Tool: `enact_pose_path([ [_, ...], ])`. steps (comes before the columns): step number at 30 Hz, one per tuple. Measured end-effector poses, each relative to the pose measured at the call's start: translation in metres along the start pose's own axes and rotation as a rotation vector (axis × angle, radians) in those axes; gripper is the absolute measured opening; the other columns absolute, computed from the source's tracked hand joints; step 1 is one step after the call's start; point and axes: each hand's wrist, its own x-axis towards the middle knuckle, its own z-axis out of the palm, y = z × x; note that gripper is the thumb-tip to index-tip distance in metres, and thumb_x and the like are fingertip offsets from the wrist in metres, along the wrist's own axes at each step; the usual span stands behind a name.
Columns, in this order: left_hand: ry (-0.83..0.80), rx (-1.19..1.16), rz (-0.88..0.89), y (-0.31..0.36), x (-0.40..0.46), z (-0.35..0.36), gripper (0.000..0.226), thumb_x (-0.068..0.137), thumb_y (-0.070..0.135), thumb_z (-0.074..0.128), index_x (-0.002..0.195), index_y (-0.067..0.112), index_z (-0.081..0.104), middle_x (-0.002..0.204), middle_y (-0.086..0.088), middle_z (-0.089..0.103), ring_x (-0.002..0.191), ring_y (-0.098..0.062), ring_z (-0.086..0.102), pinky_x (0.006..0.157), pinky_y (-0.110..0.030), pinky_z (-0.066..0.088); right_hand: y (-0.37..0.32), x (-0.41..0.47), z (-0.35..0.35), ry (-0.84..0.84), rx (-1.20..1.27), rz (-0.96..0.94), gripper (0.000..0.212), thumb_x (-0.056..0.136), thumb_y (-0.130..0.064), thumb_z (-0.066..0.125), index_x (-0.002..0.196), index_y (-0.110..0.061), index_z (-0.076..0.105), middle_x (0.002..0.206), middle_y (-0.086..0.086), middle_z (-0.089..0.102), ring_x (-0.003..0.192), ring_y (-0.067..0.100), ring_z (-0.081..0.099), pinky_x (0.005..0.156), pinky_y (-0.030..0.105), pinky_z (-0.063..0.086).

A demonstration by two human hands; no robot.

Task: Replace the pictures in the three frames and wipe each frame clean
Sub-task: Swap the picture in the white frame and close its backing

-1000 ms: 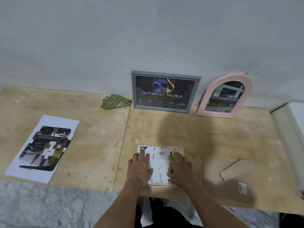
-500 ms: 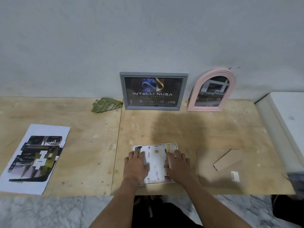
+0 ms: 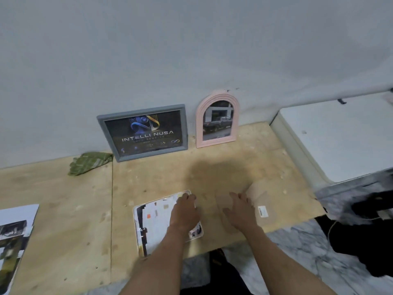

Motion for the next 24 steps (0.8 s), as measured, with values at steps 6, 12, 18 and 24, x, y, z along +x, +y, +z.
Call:
enact_pose_path([
  [6,-0.093,-0.329,-0.252,0.065,0.018,0.038,0.027,0.090,0.026,0.052,0.109,0.012,0.064,0.110,-0.006,0.067,0.102,-0.024,0.060,0.085,-0.030,0.045,0.104,0.022,-0.041,-0.004,0.092,0.228,0.045,0.094,-0.025,0.049,0.135,-0.009,0.039,0.130,0.016,0.041,0.116,0.037,0.043,0.092,0.042,0.042],
  [12,-0.104,-0.450,-0.414,0.096,0.029,0.067,0.035,0.093,0.038,0.056,0.112,0.011,0.066,0.120,-0.010,0.067,0.114,-0.029,0.060,0.083,-0.024,0.040,0.156,0.041,-0.047,-0.143,0.226,0.305,0.043,0.092,-0.027,0.051,0.128,-0.004,0.043,0.125,0.016,0.049,0.108,0.033,0.051,0.089,0.040,0.045],
  [18,-0.024,-0.672,-0.527,0.086,0.029,0.056,0.028,0.087,0.012,0.053,0.103,0.008,0.075,0.112,-0.014,0.072,0.108,-0.034,0.064,0.091,-0.034,0.051,0.159,0.049,-0.043,-0.061,0.647,0.442,0.019,0.093,-0.014,0.050,0.092,0.001,0.062,0.096,0.020,0.061,0.084,0.034,0.058,0.074,0.042,0.046],
  [24,0.149,-0.817,-0.567,0.023,0.013,0.015,0.021,0.068,0.016,0.060,0.049,0.020,0.067,0.065,-0.006,0.068,0.078,-0.041,0.066,0.068,-0.035,0.048,0.101,0.050,-0.035,-0.165,1.003,0.436,0.010,0.084,0.000,0.061,0.078,-0.008,0.061,0.070,0.012,0.059,0.064,0.024,0.052,0.059,0.032,0.043],
])
